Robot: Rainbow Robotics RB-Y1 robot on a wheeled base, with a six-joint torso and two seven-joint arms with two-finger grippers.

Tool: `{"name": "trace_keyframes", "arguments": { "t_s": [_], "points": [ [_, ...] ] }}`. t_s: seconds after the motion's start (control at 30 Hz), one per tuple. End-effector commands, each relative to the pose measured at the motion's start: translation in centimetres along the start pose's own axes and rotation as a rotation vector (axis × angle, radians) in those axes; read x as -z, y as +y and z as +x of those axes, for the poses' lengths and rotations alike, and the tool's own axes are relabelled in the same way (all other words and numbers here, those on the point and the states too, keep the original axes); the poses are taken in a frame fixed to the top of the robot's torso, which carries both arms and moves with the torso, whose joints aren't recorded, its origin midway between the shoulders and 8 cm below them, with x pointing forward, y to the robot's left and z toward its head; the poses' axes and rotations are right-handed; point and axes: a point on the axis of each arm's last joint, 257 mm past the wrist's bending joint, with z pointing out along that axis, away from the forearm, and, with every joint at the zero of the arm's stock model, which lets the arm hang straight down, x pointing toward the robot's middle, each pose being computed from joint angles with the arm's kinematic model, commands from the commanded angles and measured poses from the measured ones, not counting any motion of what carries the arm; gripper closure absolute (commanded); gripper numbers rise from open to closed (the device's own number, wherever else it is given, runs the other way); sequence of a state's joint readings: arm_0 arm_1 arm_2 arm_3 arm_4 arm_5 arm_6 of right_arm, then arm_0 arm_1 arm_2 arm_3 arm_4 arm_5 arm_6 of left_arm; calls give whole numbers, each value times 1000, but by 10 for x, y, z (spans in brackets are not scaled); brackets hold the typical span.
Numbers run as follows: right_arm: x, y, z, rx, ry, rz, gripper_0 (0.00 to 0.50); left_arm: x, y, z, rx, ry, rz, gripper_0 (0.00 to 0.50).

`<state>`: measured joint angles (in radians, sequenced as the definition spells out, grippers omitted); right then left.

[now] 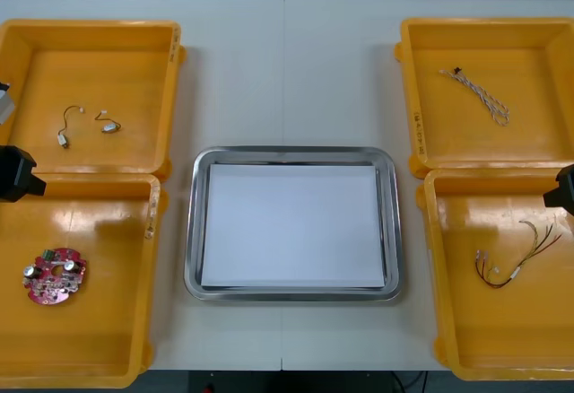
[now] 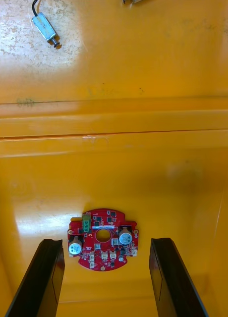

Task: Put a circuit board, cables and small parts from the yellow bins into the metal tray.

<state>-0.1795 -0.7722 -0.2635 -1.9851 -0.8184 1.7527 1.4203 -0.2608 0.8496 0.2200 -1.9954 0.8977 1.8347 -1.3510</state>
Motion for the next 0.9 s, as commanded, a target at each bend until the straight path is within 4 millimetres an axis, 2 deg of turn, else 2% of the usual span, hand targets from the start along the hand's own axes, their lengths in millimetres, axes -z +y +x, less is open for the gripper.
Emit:
{"name": "trace_keyframes", "arguments": {
  "t_s": [0.03,0.47,0.5,0.57,0.7,0.9],
  "points": [
    [13,-20,-3,-7,-13,39,0,18,17,-6,-70,-31,-48,0],
    [13,-20,-3,-7,-13,39,0,18,17,-6,-70,-31,-48,0],
    [13,-20,-3,-7,-13,39,0,3,18,11,-54,19,-38,0],
    [13,-20,-3,-7,-13,39,0,2,18,13,-53,24,-38,0],
    [13,-20,-3,-7,-13,39,0,7,22,4,-63,-6,-47,0],
    [13,-20,-3,-7,-13,39,0,7,25,3,-60,-12,-57,0]
  ]
}}
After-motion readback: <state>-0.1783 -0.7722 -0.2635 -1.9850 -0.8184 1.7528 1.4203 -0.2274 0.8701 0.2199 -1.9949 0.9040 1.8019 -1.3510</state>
